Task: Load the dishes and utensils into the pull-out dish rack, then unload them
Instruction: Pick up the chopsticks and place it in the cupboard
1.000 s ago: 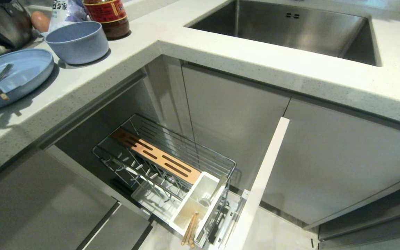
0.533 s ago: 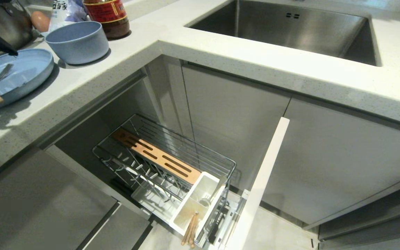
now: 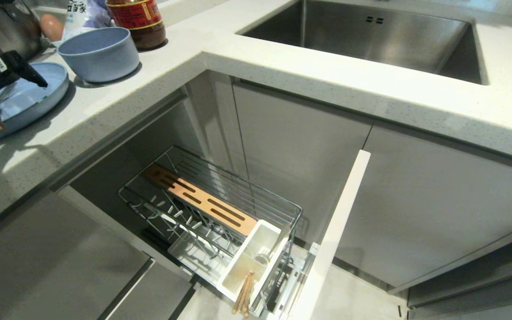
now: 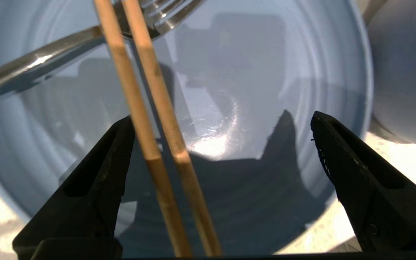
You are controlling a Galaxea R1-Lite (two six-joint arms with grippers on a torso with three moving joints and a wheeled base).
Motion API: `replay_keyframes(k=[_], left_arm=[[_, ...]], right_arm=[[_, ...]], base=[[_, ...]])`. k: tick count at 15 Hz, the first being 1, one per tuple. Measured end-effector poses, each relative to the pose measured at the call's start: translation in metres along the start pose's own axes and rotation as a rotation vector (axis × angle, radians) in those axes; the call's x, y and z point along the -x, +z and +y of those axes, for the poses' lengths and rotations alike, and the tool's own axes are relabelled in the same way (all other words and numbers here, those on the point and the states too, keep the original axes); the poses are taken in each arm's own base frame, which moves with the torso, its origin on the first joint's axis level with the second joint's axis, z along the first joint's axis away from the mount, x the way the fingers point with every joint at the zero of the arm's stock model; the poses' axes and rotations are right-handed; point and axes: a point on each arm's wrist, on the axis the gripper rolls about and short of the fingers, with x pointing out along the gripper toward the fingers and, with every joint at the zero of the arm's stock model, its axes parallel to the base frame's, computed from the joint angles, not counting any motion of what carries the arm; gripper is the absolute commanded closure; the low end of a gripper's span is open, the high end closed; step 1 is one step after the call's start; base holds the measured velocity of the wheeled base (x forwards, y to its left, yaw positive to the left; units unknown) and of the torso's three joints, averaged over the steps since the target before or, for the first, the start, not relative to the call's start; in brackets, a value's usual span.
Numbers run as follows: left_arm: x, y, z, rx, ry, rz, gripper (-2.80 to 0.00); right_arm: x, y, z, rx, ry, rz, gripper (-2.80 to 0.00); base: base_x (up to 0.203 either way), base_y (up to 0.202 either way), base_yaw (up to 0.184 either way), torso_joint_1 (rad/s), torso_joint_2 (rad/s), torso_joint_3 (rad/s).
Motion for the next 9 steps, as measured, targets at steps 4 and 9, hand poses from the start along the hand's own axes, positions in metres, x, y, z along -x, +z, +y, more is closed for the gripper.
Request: replay_keyframes(k=[4,9], left_arm=[[-0.0046,-0.0014,-0.0014,-0.007,0.009,0.011,-2.8],[-0.0065,-0.0028,-0.0009,-0.014,0.035,0.016,0.0]], right_arm=[[0.0,0.0,0.0,0.0,0.0,0.0,0.0],[0.0,0.0,0.0,0.0,0.0,0.0,0.0]], base=[[0.0,0.0,0.0,0.0,0.0,0.0],[0.0,0.0,0.0,0.0,0.0,0.0]])
